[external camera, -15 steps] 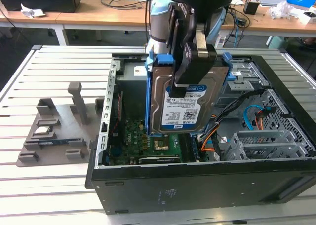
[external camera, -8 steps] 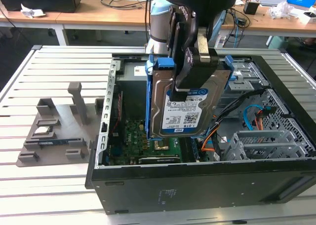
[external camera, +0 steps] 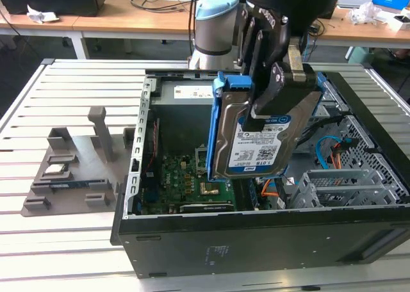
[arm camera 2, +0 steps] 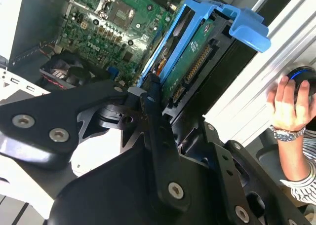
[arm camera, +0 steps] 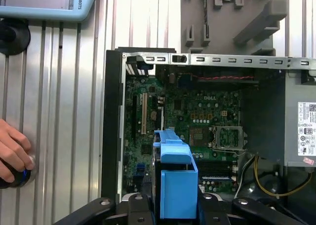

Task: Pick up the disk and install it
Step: 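Pick up the disk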

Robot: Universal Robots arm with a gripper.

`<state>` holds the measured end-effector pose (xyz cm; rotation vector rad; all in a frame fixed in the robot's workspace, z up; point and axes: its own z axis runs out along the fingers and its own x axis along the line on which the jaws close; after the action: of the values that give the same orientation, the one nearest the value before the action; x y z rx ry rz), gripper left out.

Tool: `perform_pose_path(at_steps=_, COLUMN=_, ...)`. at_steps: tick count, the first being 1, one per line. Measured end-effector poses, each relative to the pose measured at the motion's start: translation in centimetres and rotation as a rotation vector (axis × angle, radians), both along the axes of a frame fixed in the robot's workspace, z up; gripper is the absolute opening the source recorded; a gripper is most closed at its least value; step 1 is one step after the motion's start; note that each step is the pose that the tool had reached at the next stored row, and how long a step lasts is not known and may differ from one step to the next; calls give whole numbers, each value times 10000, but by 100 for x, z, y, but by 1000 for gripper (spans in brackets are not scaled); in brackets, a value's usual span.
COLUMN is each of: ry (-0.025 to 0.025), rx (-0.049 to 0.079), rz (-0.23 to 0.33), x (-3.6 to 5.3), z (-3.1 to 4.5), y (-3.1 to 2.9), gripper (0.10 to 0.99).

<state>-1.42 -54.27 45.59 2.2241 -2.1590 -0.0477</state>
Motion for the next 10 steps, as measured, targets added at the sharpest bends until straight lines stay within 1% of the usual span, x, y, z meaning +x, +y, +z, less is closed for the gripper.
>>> perform_pose_path(at_steps=2, ry=0, rx=-1, rz=-1, x=62, z=1, y=0, gripper=365)
perform_pose_path(at_steps=6, ry=-1, rx=1, rz=0, x=219, z=0, y=1, gripper=365)
perform_pose_path(at_steps=7, ry=0, rx=0, rz=-2, x=276, z=0, y=0, gripper=365)
perform_pose_path(at_steps=10, ry=0, rx=0, rz=0, x=382, z=0, y=0, gripper=365)
